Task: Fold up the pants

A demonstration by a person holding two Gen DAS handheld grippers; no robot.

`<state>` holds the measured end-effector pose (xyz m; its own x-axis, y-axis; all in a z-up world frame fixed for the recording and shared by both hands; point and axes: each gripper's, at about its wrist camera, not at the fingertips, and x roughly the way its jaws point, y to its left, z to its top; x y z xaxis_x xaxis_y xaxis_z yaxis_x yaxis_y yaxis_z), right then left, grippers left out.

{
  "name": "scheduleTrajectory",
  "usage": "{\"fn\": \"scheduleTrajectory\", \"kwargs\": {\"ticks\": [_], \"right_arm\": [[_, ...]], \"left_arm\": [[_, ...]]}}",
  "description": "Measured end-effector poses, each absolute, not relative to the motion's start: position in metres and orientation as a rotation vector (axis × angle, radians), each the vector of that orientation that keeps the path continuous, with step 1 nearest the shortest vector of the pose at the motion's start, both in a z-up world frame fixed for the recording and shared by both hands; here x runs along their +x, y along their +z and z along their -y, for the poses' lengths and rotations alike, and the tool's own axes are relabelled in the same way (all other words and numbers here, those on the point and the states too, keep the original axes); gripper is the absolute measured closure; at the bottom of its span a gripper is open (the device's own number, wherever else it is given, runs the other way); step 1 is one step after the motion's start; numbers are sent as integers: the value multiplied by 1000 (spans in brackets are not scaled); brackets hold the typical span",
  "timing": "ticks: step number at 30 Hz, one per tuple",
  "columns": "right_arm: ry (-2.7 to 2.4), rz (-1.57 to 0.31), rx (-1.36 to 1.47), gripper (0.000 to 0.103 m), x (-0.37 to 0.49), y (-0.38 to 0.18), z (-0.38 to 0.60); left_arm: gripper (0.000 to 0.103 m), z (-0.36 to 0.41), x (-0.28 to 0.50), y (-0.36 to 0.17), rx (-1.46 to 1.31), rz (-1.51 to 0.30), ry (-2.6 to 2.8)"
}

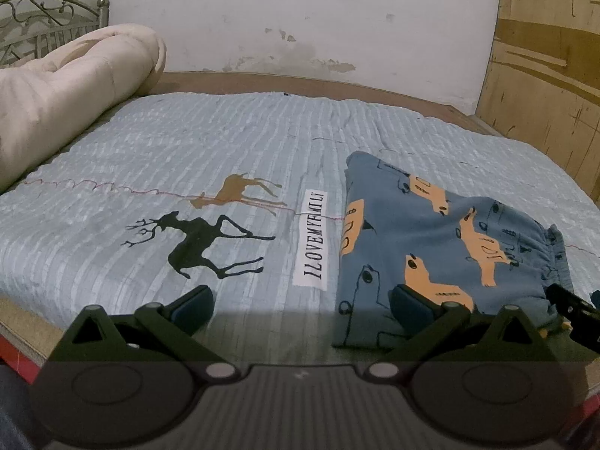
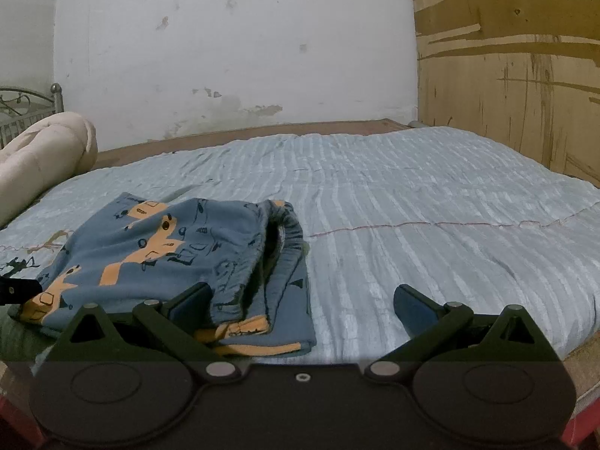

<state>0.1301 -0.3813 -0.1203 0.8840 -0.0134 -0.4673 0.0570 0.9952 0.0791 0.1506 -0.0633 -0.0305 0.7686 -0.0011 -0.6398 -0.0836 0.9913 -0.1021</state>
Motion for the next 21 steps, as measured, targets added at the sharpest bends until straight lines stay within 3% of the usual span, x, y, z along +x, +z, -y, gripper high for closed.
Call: {"fn": "scheduleTrajectory", "kwargs": {"ticks": [12,21], "right_arm": [[64,-425,-24,1,164,-88,357],[233,-580,-258,1,251,-90,295]], "left_arm": [[1,64,148,-32,-126,-688,42],[1,62,150,-33,-129,-686,30]]}}
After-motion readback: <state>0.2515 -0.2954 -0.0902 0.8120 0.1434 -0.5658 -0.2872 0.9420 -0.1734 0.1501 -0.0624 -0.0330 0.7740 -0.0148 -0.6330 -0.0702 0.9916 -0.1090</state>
